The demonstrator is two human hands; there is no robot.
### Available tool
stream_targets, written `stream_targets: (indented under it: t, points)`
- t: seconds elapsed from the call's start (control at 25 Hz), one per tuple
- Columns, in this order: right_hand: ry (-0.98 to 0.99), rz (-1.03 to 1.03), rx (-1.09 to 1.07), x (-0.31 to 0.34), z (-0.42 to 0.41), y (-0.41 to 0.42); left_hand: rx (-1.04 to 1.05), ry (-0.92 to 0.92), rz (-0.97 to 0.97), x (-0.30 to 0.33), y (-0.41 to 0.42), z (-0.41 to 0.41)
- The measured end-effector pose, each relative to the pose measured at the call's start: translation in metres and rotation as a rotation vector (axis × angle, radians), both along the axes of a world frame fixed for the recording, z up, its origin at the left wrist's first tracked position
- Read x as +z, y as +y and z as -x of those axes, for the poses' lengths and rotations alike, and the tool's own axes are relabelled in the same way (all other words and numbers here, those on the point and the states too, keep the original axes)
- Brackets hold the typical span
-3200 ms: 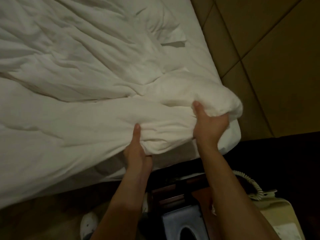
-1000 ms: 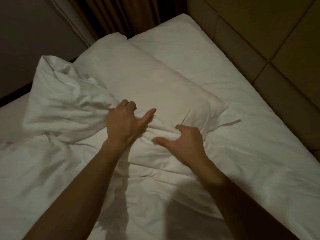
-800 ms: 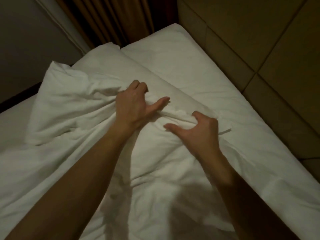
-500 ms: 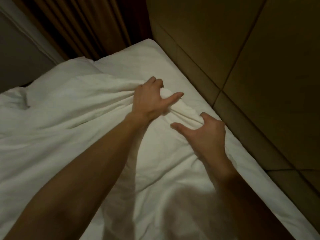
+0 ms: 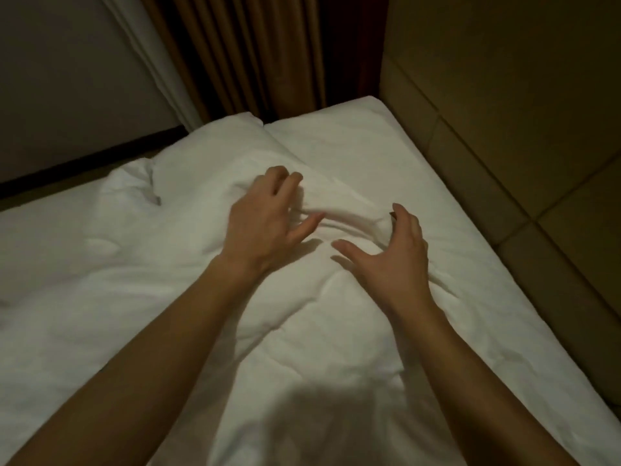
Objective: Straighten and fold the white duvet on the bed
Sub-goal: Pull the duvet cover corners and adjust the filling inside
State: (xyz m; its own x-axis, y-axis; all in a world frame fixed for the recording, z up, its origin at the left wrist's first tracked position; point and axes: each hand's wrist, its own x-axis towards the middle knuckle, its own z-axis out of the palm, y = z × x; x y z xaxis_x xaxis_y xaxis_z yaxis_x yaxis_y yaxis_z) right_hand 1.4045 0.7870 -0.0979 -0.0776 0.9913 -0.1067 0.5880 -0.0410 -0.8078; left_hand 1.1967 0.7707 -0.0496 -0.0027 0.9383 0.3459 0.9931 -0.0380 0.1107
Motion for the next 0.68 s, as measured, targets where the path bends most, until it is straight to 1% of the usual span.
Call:
stream_targets:
  t: [0.08, 0.16, 0.2, 0.28, 0.32, 0.36, 0.4, 0.48, 0.6, 0.68]
  points:
    - [-0.003, -0.002, 0.074, 0.012, 0.035, 0.018, 0.115, 0.094, -0.007, 0.013, -0.005, 0.047]
    - [0.009, 0.009, 0.121, 0.017, 0.062, 0.029, 0.227, 0.095, 0.105, 0.019, -0.002, 0.086]
    - [0.013, 0.013, 0.134, 0.016, 0.073, 0.031, 0.239, 0.036, 0.182, 0.019, 0.001, 0.1]
    - [0.006, 0.022, 0.132, 0.011, 0.085, 0.025, 0.214, -0.169, 0.317, 0.011, 0.005, 0.11]
    - [-0.008, 0.023, 0.119, 0.008, 0.086, 0.02, 0.202, -0.272, 0.365, 0.005, 0.005, 0.107]
    - [-0.017, 0.014, 0.096, 0.003, 0.085, 0.013, 0.192, -0.332, 0.375, -0.003, 0.001, 0.101]
    - [-0.018, -0.002, 0.067, -0.002, 0.082, 0.005, 0.185, -0.348, 0.342, -0.011, -0.003, 0.095]
    - [-0.002, -0.02, 0.011, -0.008, 0.076, -0.006, 0.192, -0.374, 0.207, -0.021, -0.012, 0.082]
    - [0.052, -0.033, -0.028, -0.006, 0.064, -0.009, 0.32, -0.609, 0.006, -0.02, -0.007, 0.068]
    - [0.125, -0.032, -0.044, 0.0, 0.052, -0.006, 0.395, -0.691, -0.123, -0.009, 0.005, 0.053]
